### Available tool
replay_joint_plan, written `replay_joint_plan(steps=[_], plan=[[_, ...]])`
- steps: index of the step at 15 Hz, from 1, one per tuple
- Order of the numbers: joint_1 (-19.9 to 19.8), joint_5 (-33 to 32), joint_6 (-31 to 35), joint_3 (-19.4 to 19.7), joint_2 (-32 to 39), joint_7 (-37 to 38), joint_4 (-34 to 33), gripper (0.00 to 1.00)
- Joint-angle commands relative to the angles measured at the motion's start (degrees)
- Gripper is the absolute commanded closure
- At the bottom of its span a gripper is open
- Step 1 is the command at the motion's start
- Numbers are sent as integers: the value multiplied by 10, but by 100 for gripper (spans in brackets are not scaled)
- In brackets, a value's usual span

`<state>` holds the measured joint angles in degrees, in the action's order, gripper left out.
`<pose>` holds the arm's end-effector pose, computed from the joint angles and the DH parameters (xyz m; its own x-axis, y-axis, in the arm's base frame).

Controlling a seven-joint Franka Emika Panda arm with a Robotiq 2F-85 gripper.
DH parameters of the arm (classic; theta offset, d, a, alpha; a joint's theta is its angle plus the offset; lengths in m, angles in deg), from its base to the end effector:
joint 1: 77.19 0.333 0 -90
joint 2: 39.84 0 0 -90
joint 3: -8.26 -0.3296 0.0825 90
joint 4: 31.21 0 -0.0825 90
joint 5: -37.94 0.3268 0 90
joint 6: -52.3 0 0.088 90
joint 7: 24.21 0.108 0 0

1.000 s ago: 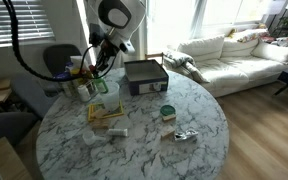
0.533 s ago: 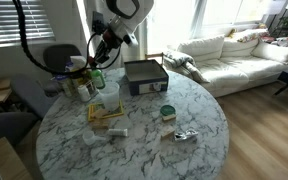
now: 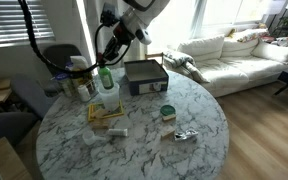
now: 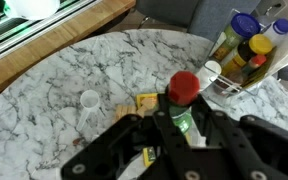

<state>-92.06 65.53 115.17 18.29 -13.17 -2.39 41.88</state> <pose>0.5473 -0.1592 0.4905 0.5886 -0.4633 -0.6625 -0.7106 -0.6872 -0.1508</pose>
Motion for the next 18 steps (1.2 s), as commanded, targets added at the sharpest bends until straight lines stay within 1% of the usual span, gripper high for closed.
replay_joint_plan(steps=[1, 4, 6, 11, 13, 18], plan=[[-24, 21, 2, 15, 42, 31, -16, 93], [-41, 38, 25, 24, 69, 47, -4, 93], [-59, 69, 42, 23, 91, 53, 3, 93], [-78, 106, 100, 24, 140, 51, 22, 93], [-79, 110, 119, 26, 152, 52, 27, 93], [-64, 91, 157, 27, 163, 49, 37, 93]])
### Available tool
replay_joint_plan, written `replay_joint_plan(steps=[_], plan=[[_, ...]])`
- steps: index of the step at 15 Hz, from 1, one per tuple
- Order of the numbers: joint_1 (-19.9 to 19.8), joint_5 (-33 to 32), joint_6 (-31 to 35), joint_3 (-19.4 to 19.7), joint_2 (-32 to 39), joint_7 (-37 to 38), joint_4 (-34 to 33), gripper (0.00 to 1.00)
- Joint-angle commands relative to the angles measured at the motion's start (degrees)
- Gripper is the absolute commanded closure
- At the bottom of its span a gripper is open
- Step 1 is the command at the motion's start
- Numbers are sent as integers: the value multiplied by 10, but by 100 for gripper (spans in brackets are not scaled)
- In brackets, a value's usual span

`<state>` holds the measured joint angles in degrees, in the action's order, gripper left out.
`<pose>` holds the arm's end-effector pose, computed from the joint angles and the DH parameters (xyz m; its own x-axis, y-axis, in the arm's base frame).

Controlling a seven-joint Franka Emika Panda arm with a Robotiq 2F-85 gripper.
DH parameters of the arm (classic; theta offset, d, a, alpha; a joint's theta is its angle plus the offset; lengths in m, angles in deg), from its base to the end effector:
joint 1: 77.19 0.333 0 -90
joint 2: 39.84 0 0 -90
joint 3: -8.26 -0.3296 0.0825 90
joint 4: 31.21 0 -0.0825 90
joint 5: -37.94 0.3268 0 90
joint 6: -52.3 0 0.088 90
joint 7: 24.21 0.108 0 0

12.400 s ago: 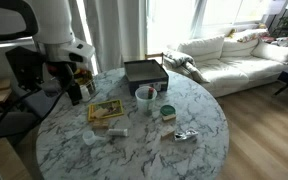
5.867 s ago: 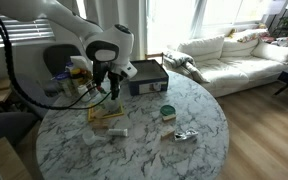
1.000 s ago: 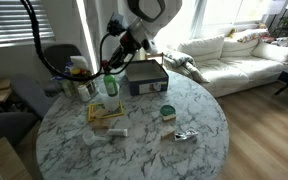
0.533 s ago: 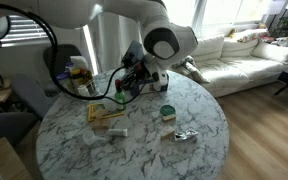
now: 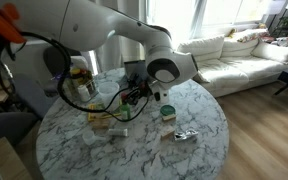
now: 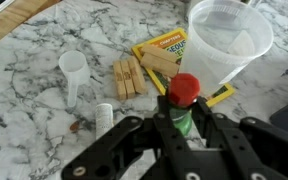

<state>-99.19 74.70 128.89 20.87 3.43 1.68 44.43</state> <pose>0.5647 -0.2579 0.3098 0.3093 -0.5864 -0.7487 -0.9213 -0.3800 -0.0830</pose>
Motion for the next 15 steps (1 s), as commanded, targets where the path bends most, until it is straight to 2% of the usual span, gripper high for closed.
replay_joint_plan(steps=[1, 3, 4, 5, 11, 15], plan=[[9, -3, 25, 1, -2, 9, 11, 93], [14, -9, 31, 1, -2, 8, 12, 93], [17, -14, 36, 2, -2, 11, 12, 45], [19, -16, 39, 2, -4, 14, 12, 44], [41, -46, 42, 6, -27, 38, -1, 1], [55, -84, 58, -1, -54, 37, -8, 0]])
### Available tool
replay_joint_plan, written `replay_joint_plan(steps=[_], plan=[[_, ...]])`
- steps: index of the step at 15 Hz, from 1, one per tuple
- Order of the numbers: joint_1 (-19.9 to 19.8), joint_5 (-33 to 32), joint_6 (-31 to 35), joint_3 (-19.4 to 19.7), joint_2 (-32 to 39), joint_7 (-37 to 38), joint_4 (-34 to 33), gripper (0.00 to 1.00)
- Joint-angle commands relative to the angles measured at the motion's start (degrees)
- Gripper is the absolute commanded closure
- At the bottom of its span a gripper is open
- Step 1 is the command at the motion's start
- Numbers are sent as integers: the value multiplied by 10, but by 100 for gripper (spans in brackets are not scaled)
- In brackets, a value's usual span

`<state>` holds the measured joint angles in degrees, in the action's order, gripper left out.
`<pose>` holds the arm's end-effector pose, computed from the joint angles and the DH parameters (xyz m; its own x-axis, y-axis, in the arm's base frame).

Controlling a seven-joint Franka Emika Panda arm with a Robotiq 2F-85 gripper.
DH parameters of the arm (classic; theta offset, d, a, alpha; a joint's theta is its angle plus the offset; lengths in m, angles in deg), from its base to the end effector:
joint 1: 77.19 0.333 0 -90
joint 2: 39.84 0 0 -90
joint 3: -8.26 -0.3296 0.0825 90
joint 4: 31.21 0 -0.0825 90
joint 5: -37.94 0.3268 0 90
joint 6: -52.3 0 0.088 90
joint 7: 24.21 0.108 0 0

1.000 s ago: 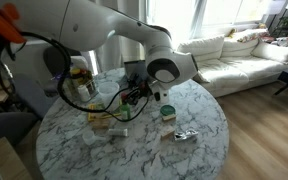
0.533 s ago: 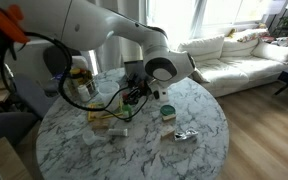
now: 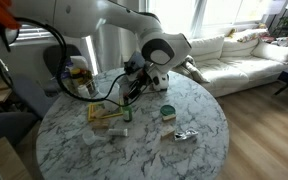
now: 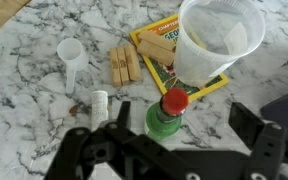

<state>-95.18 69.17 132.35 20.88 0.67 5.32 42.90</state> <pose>0.5854 -0.2329 0.3444 0.3521 -0.6803 -0.6429 -0.9009 -0.4327 -0.0355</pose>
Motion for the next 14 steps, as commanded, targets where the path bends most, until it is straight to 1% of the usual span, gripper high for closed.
replay_joint_plan(steps=[1, 3, 7, 10, 12, 14], plan=[[21, -36, 29, -6, -40, -9, 11, 0], [45, -56, 44, -21, -83, -42, 35, 0], [100, -75, 47, -57, -169, -83, 94, 0], [146, -84, 64, -88, -232, -115, 152, 0], [176, -82, 101, -111, -270, -140, 204, 0], [199, -70, 152, -135, -303, -173, 256, 0]])
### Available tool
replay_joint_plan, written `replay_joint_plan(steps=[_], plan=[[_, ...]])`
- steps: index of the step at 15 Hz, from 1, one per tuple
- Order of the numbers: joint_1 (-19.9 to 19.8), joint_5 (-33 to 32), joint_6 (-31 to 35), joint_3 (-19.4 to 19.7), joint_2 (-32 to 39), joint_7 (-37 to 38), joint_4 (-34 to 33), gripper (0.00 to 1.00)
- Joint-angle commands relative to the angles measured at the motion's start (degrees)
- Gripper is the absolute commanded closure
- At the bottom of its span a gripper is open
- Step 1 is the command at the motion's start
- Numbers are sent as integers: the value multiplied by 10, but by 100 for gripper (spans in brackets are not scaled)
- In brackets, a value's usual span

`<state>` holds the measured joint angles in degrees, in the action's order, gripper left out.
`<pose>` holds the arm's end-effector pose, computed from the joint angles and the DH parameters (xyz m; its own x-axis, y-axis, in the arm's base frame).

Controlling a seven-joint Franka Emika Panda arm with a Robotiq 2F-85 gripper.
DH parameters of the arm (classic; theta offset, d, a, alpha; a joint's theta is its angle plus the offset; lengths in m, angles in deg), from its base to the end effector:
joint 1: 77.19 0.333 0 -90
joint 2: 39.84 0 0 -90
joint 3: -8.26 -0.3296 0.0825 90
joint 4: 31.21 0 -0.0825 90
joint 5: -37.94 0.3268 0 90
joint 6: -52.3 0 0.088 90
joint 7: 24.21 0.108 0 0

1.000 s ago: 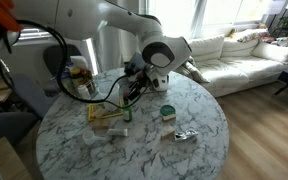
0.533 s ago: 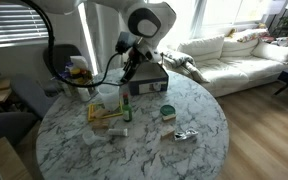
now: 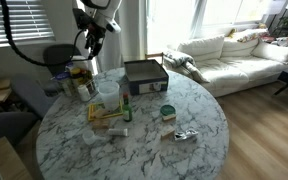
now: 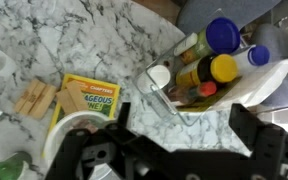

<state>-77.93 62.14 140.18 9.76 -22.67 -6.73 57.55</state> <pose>0.5673 0.0253 0.4923 0.8634 -0.2956 -0.4089 -0.4261 -0.8612 -0.2771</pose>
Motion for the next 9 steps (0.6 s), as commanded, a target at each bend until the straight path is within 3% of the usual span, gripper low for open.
replay_joint_plan(steps=[1, 4, 9], plan=[[11, 0, 22, -13, -16, -14, 25, 0], [32, 0, 56, -30, -48, -28, 74, 0], [28, 9, 60, -33, -58, -63, 92, 0]])
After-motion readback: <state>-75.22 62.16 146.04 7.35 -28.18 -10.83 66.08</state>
